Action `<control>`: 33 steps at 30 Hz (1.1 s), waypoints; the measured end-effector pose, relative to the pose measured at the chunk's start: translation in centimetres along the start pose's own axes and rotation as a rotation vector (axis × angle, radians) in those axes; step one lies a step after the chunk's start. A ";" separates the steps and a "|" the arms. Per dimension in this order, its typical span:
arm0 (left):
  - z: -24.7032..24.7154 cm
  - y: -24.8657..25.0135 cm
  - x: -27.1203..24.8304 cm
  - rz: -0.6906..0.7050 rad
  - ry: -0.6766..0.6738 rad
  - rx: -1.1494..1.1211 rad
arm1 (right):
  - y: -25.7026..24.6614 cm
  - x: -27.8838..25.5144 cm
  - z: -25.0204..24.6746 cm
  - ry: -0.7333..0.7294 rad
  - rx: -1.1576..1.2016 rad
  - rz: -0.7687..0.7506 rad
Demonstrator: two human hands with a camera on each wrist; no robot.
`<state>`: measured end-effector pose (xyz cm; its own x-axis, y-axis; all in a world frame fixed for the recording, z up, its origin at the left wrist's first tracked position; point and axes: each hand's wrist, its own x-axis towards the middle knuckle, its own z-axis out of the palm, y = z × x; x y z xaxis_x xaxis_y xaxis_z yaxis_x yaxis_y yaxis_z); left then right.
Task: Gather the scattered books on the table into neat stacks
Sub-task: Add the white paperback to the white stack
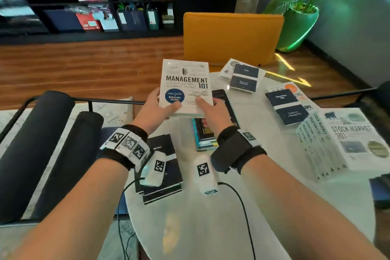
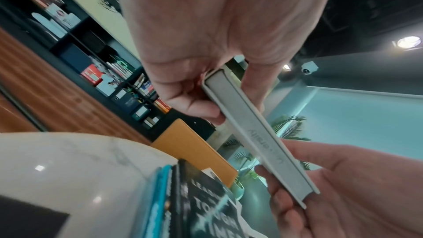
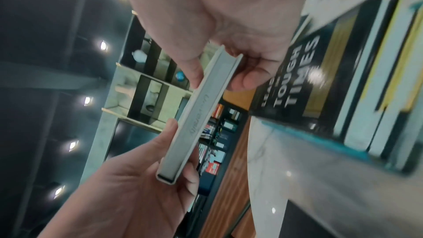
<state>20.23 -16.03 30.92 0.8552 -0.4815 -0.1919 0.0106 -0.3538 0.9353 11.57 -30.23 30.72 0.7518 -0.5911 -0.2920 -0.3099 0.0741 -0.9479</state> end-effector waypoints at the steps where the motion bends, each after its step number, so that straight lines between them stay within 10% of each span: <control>1: 1.5 0.7 -0.7 -0.010 0.000 -0.004 | -0.1 -0.5 -1.8 0.019 0.010 0.005; 19: 36.8 11.6 -10.5 0.102 -0.265 0.028 | 5.4 -2.9 -38.4 0.253 -0.468 0.060; 33: 44.6 9.2 -8.8 0.025 -0.134 0.331 | 9.8 -2.3 -44.8 0.095 -0.648 0.117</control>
<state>-10.28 -50.83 27.98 0.7773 -0.5863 -0.2281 -0.1967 -0.5709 0.7971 -19.24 -64.14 27.83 0.6468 -0.6790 -0.3473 -0.6955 -0.3382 -0.6340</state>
